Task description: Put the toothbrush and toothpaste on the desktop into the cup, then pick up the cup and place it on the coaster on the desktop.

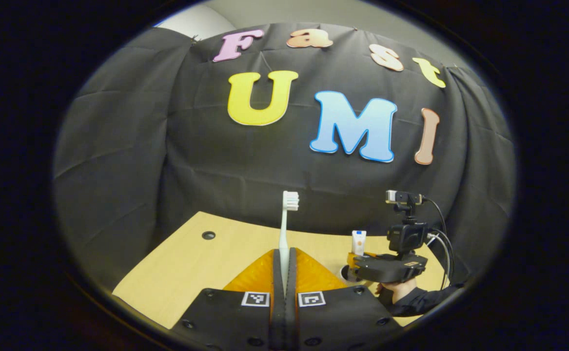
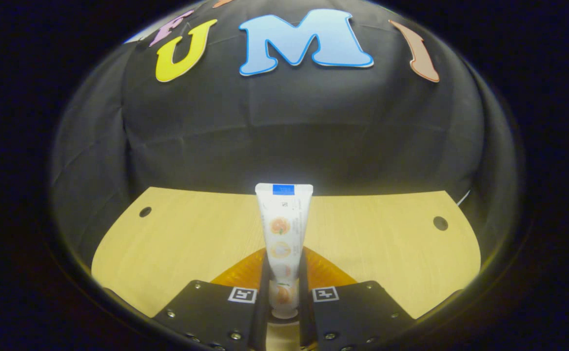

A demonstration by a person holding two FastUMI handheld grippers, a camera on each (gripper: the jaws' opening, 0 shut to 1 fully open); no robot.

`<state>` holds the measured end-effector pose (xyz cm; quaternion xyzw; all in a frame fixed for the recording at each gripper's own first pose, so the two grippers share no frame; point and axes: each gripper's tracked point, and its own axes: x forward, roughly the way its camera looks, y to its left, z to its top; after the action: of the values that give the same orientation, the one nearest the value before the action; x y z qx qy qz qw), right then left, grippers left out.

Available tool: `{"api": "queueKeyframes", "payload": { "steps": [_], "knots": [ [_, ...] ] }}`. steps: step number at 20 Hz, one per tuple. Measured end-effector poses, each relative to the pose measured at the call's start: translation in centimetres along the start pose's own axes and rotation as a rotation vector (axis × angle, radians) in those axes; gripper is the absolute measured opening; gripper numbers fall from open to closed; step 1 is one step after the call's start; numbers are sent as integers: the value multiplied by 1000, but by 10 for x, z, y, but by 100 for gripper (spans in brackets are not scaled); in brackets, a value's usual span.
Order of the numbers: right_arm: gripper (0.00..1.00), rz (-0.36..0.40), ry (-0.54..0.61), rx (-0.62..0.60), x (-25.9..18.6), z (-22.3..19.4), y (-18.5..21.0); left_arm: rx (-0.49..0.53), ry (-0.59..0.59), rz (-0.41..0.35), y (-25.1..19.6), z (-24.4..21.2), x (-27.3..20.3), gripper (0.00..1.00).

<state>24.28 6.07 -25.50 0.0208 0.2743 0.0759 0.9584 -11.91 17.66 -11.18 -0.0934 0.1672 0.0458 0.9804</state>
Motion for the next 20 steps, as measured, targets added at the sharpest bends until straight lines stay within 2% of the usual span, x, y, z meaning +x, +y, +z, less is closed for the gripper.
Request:
{"api": "queueKeyframes", "payload": {
  "steps": [5, 9, 12, 13, 14, 17, 18, 20],
  "knots": [
    [34, -17, -5, -27, 1, -9, -1, -4, 4, 29, 11, -1, -7, 7],
    [35, -5, -1, -36, -5, -12, 1, -15, 9, 17, 5, -4, -4, 7],
    [40, -5, 17, -35, -12, -16, -1, -19, 11, 2, -1, -3, -1, 7],
    [43, 8, 9, -29, -13, -15, 1, -16, 10, -4, -4, -3, 0, 7],
    [63, 4, 5, -28, -15, -13, 0, -13, 11, -10, -6, -3, 0, 7],
    [62, 0, -34, -7, -23, 2, -5, -14, 13, -23, -11, -2, 1, 7],
    [67, 4, -43, 7, -28, 7, -6, -14, 11, -28, -13, -1, 0, 7],
    [68, 2, -70, 34, -35, 18, -10, -9, 6, -35, -17, 1, 1, 7]
  ]
}}
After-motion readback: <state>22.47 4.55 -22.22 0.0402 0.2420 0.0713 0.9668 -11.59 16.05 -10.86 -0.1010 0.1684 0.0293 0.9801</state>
